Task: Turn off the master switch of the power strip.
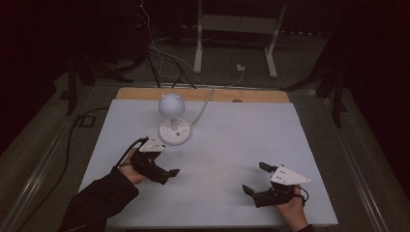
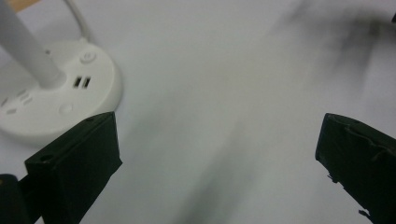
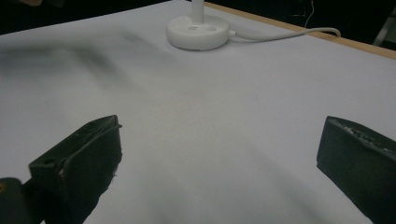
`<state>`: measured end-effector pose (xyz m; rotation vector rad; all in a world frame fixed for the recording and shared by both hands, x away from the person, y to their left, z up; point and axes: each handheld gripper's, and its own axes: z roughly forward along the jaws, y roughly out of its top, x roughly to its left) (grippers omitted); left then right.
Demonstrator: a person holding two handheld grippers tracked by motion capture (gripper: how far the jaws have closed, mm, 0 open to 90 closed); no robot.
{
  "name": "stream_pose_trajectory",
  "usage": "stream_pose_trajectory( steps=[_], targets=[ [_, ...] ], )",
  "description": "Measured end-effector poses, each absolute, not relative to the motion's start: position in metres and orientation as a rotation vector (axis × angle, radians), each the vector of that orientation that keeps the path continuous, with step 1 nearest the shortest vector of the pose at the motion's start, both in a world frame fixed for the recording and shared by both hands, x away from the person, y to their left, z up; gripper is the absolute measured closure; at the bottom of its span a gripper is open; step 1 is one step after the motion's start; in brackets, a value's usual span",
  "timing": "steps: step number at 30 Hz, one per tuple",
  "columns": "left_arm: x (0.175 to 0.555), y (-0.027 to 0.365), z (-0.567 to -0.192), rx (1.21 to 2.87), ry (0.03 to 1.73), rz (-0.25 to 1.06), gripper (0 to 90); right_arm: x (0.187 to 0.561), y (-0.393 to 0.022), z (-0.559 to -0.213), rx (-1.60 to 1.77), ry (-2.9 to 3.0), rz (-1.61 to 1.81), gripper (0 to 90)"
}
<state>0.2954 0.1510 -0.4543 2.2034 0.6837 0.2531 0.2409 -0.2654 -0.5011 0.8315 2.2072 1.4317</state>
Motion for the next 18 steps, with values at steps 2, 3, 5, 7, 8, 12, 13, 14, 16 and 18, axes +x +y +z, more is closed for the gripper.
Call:
stream_pose_trajectory(
  steps=[2, 3, 5, 7, 8, 12, 13, 14, 16, 18],
  targets=[
    [0.291, 0.157, -0.457, 2.194, 0.691, 0.239, 0.4, 0.241, -0.265, -0.501, 0.826, 2.209, 1.422, 0.0],
    [0.288, 0.160, -0.459, 2.199, 0.699, 0.247, 0.4, 0.241, -0.264, -0.501, 0.825, 2.210, 1.424, 0.0],
    [0.284, 0.165, -0.462, 2.197, 0.709, 0.241, 0.4, 0.241, -0.264, -0.501, 0.824, 2.213, 1.426, 0.0],
    [0.279, 0.170, -0.465, 2.201, 0.715, 0.249, 0.4, 0.241, -0.264, -0.501, 0.825, 2.215, 1.429, 0.0],
    [0.277, 0.173, -0.467, 2.199, 0.719, 0.246, 0.4, 0.241, -0.264, -0.501, 0.827, 2.215, 1.431, 0.0],
    [0.268, 0.180, -0.473, 2.181, 0.731, 0.237, 0.4, 0.241, -0.265, -0.501, 0.829, 2.213, 1.432, 0.0],
    [0.266, 0.182, -0.474, 2.173, 0.732, 0.232, 0.4, 0.241, -0.264, -0.501, 0.827, 2.213, 1.427, 0.0],
    [0.265, 0.184, -0.476, 2.171, 0.737, 0.236, 0.4, 0.241, -0.264, -0.501, 0.828, 2.215, 1.426, 0.0],
    [0.262, 0.186, -0.479, 2.172, 0.745, 0.243, 0.4, 0.241, -0.263, -0.501, 0.824, 2.217, 1.425, 0.0],
    [0.258, 0.190, -0.482, 2.161, 0.755, 0.252, 0.4, 0.240, -0.264, -0.501, 0.825, 2.216, 1.427, 0.0]
  ],
)
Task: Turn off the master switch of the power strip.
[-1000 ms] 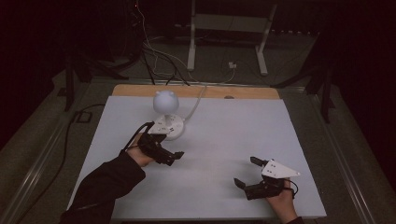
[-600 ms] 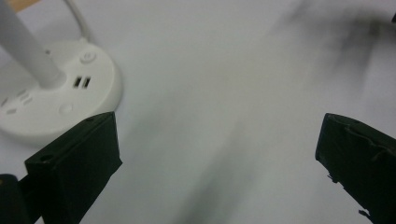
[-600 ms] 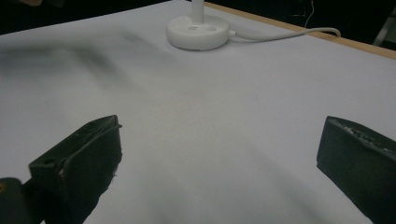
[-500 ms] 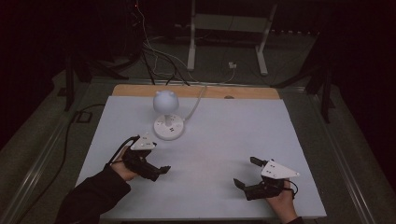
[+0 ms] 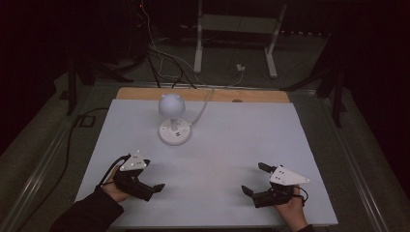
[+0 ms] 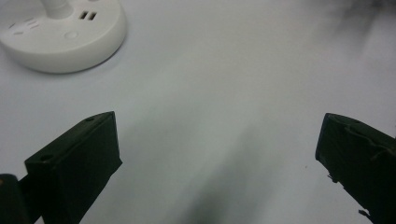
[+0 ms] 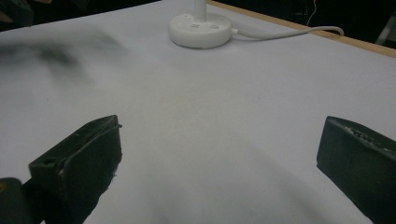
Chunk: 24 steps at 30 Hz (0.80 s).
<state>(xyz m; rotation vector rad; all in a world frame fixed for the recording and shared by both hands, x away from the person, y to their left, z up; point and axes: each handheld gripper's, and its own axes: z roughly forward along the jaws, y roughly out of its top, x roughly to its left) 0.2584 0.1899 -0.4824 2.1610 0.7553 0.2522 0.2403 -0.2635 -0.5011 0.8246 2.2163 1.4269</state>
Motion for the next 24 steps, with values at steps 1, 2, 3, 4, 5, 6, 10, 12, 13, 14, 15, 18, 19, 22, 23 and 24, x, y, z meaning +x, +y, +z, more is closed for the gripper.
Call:
stream_pose_trajectory(
  steps=[1, 2, 3, 4, 5, 6, 10, 12, 13, 14, 15, 18, 19, 22, 23, 24],
  targets=[
    [0.257, 0.192, -0.484, 2.158, 0.762, 0.255, 0.4, 0.240, -0.264, -0.501, 0.826, 2.215, 1.426, 0.0],
    [0.255, 0.194, -0.486, 2.153, 0.767, 0.262, 0.4, 0.240, -0.264, -0.501, 0.826, 2.214, 1.427, 0.0],
    [0.254, 0.195, -0.488, 2.151, 0.770, 0.260, 0.4, 0.240, -0.264, -0.501, 0.828, 2.215, 1.427, 0.0],
    [0.252, 0.197, -0.490, 2.144, 0.774, 0.255, 0.4, 0.241, -0.264, -0.501, 0.831, 2.215, 1.425, 0.0],
    [0.251, 0.198, -0.491, 2.142, 0.778, 0.249, 0.4, 0.241, -0.264, -0.501, 0.830, 2.216, 1.422, 0.0],
    [0.249, 0.200, -0.494, 2.145, 0.784, 0.252, 0.4, 0.241, -0.264, -0.501, 0.830, 2.216, 1.422, 0.0],
    [0.244, 0.207, -0.503, 2.141, 0.804, 0.252, 0.4, 0.240, -0.265, -0.501, 0.828, 2.212, 1.425, 0.0],
    [0.241, 0.210, -0.506, 2.148, 0.815, 0.292, 0.4, 0.241, -0.265, -0.501, 0.830, 2.213, 1.423, 0.0],
    [0.239, 0.212, -0.507, 2.142, 0.826, 0.295, 0.4, 0.241, -0.264, -0.501, 0.830, 2.215, 1.423, 0.0],
    [0.238, 0.214, -0.508, 2.137, 0.833, 0.299, 0.4, 0.241, -0.264, -0.501, 0.831, 2.216, 1.422, 0.0],
    [0.236, 0.215, -0.508, 2.135, 0.835, 0.307, 0.4, 0.241, -0.264, -0.502, 0.832, 2.217, 1.422, 0.0],
    [0.233, 0.219, -0.510, 2.132, 0.832, 0.295, 0.4, 0.240, -0.263, -0.502, 0.828, 2.223, 1.417, 0.0],
    [0.231, 0.220, -0.511, 2.134, 0.833, 0.297, 0.4, 0.241, -0.263, -0.502, 0.826, 2.223, 1.415, 0.0],
    [0.227, 0.223, -0.515, 2.124, 0.831, 0.301, 0.4, 0.241, -0.264, -0.502, 0.826, 2.222, 1.410, 0.0],
    [0.225, 0.224, -0.517, 2.119, 0.828, 0.302, 0.4, 0.241, -0.264, -0.502, 0.828, 2.222, 1.409, 0.0],
    [0.224, 0.224, -0.517, 2.116, 0.825, 0.309, 0.4, 0.241, -0.264, -0.503, 0.830, 2.222, 1.410, 0.0]
  ],
)
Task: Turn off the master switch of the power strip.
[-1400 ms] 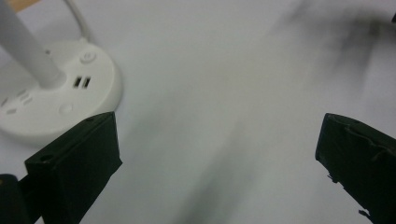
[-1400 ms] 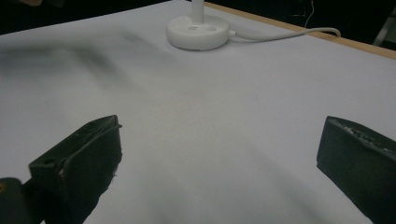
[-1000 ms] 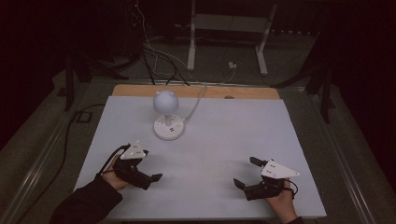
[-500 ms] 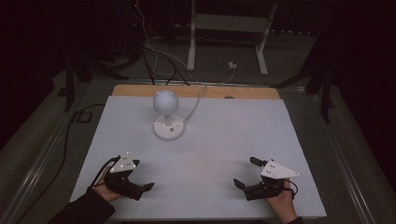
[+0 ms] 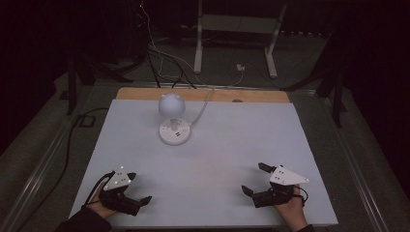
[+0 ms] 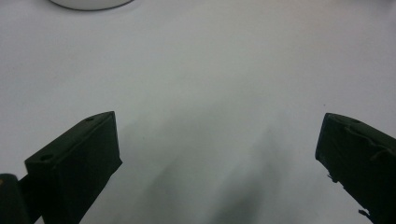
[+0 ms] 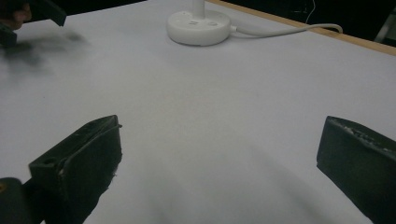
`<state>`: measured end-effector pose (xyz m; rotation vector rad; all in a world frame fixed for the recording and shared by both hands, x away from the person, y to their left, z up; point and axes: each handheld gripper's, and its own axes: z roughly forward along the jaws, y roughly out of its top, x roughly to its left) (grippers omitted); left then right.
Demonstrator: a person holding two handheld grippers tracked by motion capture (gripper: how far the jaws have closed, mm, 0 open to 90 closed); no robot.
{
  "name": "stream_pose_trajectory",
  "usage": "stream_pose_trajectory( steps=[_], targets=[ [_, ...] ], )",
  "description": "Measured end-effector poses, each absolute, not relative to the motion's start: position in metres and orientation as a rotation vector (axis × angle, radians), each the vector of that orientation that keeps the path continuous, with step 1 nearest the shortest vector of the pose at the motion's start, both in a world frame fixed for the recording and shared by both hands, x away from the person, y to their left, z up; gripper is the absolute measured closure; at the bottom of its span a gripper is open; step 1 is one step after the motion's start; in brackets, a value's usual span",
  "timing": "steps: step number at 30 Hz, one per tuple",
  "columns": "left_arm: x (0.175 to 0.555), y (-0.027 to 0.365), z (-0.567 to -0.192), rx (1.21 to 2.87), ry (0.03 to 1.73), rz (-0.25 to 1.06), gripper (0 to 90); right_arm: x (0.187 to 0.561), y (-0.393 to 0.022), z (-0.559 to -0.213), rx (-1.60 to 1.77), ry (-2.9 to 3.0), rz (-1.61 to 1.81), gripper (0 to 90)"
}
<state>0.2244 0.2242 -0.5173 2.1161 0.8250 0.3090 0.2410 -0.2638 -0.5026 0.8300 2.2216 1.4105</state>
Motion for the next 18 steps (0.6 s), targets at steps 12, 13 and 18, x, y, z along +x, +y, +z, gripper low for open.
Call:
stream_pose_trajectory(
  steps=[12, 13, 18],
  targets=[
    [0.2265, 0.2237, -0.5192, 2.092, 0.816, 0.342, 0.4, 0.2420, -0.2617, -0.5032, 0.821, 2.234, 1.413, 0.0],
    [0.2264, 0.2234, -0.5194, 2.094, 0.814, 0.337, 0.4, 0.2420, -0.2616, -0.5033, 0.820, 2.235, 1.414, 0.0],
    [0.2267, 0.2233, -0.5189, 2.086, 0.806, 0.326, 0.4, 0.2421, -0.2615, -0.5033, 0.818, 2.237, 1.417, 0.0]
  ],
)
